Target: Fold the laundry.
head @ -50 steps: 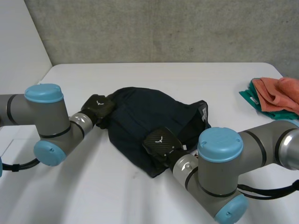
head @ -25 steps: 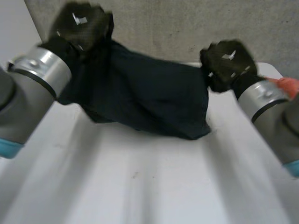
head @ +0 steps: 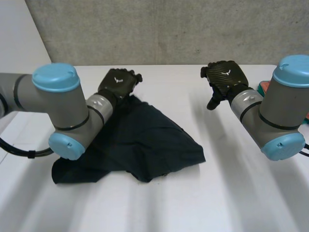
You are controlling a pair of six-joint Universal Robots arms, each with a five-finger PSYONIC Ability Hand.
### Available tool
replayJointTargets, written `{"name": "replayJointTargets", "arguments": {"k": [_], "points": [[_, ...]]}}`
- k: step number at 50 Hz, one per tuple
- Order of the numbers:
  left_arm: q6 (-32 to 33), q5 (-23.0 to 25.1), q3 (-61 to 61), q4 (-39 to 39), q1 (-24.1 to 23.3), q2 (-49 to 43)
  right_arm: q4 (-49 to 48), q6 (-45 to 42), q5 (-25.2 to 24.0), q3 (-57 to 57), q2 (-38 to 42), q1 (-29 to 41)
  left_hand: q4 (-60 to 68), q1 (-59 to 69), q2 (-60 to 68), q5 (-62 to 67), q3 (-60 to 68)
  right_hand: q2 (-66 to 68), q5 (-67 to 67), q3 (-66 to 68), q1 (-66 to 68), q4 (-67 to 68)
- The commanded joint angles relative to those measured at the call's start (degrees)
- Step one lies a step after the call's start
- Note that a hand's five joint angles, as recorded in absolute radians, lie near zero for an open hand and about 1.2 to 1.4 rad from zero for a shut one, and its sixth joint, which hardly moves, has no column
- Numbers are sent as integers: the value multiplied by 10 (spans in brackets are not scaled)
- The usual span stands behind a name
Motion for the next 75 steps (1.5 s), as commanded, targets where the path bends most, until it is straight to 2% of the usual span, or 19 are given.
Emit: {"name": "replayJointTargets", "arguments": {"k": [1, 7, 10, 15, 18, 25, 31, 38, 48, 52, 57, 61, 66, 75], "points": [[52, -21, -56, -2, 0, 61, 32, 3, 21, 25, -61, -1, -127, -87, -130, -134, -134, 1, 0, -3, 36, -3], [48, -43, -131, -3, 22, 181, 185, 11, 22, 28, -104, 4, -128, -89, -131, -136, -135, 1, 0, -3, 36, -3], [44, -42, -175, -6, 34, 242, 240, 48, 19, 27, -109, 5, -130, -91, -133, -137, -137, -19, -20, -23, 16, -23], [32, -40, -236, -22, 64, 296, 267, 99, 12, 26, -121, 15, -120, -81, -123, -127, -127, -21, -22, -25, 14, -25], [32, -39, -261, -60, 89, 309, 272, 108, -1, 29, -137, 24, -117, -77, -120, -124, -124, -21, -22, -25, 14, -25], [32, -33, -292, -109, 134, 306, 287, 115, -13, 33, -139, 60, -98, -59, -101, -106, -105, -18, -19, -21, 17, -22], [34, 9, -305, -108, 170, 280, 280, 117, -5, 29, -100, 80, -73, -34, -76, -80, -80, -7, -9, -11, 27, -11], [30, 70, -299, -103, 176, 234, 244, 109, 52, 17, -44, 112, -26, 13, -29, -33, -33, 11, 10, 7, 46, 7], [38, 70, -287, -50, 172, 175, 221, 110, 67, 8, -14, 133, 50, 89, 47, 42, 43, 19, 18, 16, 54, 15], [38, 70, -282, -36, 173, 161, 221, 110, 66, 0, -16, 141, 97, 136, 94, 89, 90, -19, -20, -23, 16, -23], [38, 70, -271, -30, 174, 145, 233, 109, 66, -15, -38, 142, 224, 264, 221, 217, 217, -154, -155, -157, -119, -158], [38, 70, -263, -30, 177, 136, 261, 108, 62, -24, -80, 140, 357, 397, 354, 350, 350, -168, -169, -172, -133, -172], [38, 70, -263, -31, 175, 139, 285, 110, 54, -41, -104, 141, 489, 528, 486, 481, 482, -168, -169, -172, -133, -172], [38, 72, -275, -35, 172, 208, 307, 156, 41, -50, -70, 142, 507, 547, 504, 500, 500, -168, -169, -172, -133, -172]]}}
